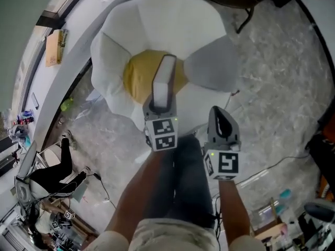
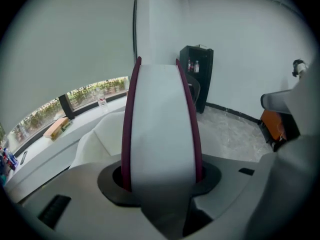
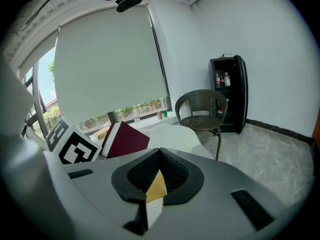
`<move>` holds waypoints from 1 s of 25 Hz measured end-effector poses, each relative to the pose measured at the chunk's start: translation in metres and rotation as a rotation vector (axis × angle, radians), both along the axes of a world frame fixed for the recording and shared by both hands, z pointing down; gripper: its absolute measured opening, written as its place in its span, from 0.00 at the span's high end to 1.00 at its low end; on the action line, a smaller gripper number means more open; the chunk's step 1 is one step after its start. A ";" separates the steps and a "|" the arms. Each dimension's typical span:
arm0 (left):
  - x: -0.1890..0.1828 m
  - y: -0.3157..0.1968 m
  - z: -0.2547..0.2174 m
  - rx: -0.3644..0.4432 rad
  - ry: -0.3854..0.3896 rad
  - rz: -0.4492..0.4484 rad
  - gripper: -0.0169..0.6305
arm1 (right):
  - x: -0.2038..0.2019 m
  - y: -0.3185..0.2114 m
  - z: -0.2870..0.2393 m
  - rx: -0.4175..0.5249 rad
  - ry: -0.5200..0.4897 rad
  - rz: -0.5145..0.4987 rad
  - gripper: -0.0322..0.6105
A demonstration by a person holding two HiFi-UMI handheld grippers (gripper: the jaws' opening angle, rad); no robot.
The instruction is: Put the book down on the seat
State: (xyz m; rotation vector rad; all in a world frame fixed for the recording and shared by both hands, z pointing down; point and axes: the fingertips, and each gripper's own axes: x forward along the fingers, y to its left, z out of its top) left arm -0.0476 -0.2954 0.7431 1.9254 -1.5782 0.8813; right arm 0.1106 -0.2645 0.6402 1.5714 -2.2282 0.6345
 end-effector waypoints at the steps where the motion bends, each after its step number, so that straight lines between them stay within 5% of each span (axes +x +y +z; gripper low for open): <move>1: 0.002 -0.001 0.015 -0.018 -0.009 0.006 0.63 | -0.001 -0.001 0.010 -0.008 -0.003 0.003 0.94; 11: 0.014 0.004 0.145 -0.141 -0.077 0.102 0.63 | 0.001 -0.003 0.106 -0.048 0.021 0.042 0.94; 25: 0.022 -0.020 0.238 -0.285 -0.149 0.070 0.63 | 0.019 -0.015 0.174 -0.120 0.035 0.151 0.94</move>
